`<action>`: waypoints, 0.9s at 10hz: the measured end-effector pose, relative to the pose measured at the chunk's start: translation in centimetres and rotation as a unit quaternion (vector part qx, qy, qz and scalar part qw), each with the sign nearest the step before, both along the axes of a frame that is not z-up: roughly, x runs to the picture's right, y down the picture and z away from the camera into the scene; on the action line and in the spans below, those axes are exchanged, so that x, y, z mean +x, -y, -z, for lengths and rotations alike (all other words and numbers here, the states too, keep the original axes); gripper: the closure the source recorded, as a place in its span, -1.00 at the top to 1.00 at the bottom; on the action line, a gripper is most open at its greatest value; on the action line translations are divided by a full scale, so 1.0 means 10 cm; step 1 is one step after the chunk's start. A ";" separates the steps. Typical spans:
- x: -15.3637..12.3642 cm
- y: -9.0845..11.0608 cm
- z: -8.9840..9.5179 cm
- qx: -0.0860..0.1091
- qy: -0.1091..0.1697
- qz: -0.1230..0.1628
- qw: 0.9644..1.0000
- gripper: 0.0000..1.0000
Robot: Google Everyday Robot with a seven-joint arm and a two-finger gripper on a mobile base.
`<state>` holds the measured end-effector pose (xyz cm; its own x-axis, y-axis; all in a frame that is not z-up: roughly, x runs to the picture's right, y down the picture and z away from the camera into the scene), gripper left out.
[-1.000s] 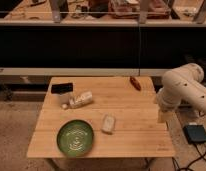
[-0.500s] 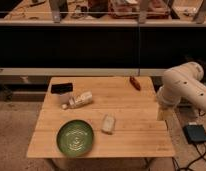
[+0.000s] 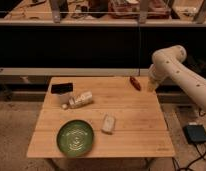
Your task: Place the pepper in the ceramic bowl
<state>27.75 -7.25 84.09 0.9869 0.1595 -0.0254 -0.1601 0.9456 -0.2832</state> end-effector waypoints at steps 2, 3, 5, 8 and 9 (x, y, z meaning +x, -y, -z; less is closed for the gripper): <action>-0.08 0.51 -0.43 0.051 0.007 -0.044 0.998 0.30; -0.11 0.64 -0.55 0.065 0.010 -0.058 0.996 0.30; -0.16 0.85 -0.73 0.088 0.013 -0.080 0.993 0.30; -0.15 0.82 -0.74 0.083 0.018 -0.090 0.992 0.30; -0.15 0.74 -0.77 0.074 0.024 -0.104 0.992 0.30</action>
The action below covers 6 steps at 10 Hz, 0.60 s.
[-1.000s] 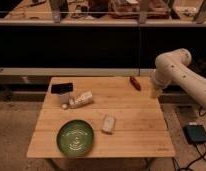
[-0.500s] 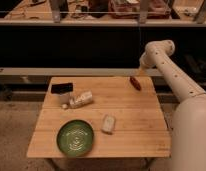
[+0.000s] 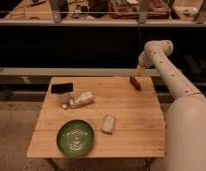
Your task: Place the pepper in the ceramic bowl
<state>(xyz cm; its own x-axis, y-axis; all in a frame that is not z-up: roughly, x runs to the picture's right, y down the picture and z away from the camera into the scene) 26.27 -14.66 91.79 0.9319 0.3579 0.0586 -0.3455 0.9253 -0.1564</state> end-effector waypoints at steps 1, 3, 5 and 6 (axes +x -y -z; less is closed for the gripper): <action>0.03 -0.08 -0.03 -0.009 0.008 -0.018 1.000 0.30; 0.19 -0.21 -0.08 -0.019 0.018 -0.056 0.998 0.30; 0.33 -0.25 -0.12 -0.011 0.032 -0.085 0.996 0.30; 0.38 -0.28 -0.14 -0.011 0.038 -0.098 0.994 0.30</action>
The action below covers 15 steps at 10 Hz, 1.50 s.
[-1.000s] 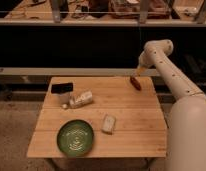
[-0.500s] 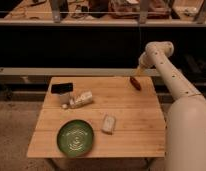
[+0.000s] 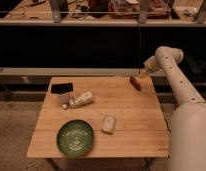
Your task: Place the pepper in the ceramic bowl
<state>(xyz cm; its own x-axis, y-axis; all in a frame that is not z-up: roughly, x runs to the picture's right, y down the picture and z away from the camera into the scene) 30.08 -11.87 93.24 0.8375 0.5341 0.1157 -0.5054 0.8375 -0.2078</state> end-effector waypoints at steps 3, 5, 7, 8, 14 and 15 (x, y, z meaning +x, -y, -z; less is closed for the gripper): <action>0.01 -0.26 -0.16 -0.023 0.028 -0.049 0.998 0.30; 0.00 -0.41 -0.26 -0.036 0.040 -0.067 0.996 0.30; -0.06 -0.55 -0.36 -0.045 0.059 -0.091 0.993 0.30; -0.10 -0.57 -0.39 -0.044 0.068 -0.096 0.992 0.30; -0.20 -0.71 -0.74 -0.008 0.099 -0.111 0.989 0.30; -0.21 -0.72 -0.80 -0.004 0.100 -0.116 0.988 0.30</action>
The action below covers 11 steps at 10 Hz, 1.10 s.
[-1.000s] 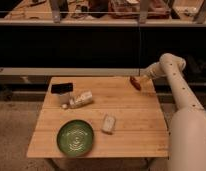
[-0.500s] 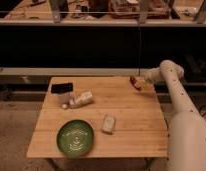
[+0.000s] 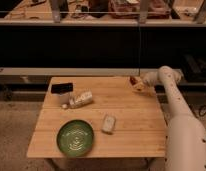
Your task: Place the pepper in the ceramic bowl
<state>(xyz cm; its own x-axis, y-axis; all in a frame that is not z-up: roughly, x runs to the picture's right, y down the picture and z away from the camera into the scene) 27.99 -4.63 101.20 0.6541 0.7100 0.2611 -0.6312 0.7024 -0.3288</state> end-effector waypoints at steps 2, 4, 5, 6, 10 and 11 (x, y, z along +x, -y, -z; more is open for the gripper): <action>0.00 0.00 -0.10 0.007 0.004 -0.023 1.000 0.30; 0.01 -0.05 -0.19 0.001 0.007 -0.049 0.999 0.30; -0.01 -0.09 -0.22 -0.005 0.010 -0.056 0.998 0.30; -0.05 -0.16 -0.26 -0.014 0.014 -0.061 0.998 0.30; -0.28 -0.31 -0.25 -0.036 0.056 -0.071 0.995 -0.12; -0.44 -0.25 -0.17 -0.033 0.081 -0.068 0.994 -0.36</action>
<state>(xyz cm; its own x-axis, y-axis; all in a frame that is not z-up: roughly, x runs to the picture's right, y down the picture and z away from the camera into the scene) 23.59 -2.12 102.89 0.5032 0.8084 0.3053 -0.6545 0.5872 -0.4763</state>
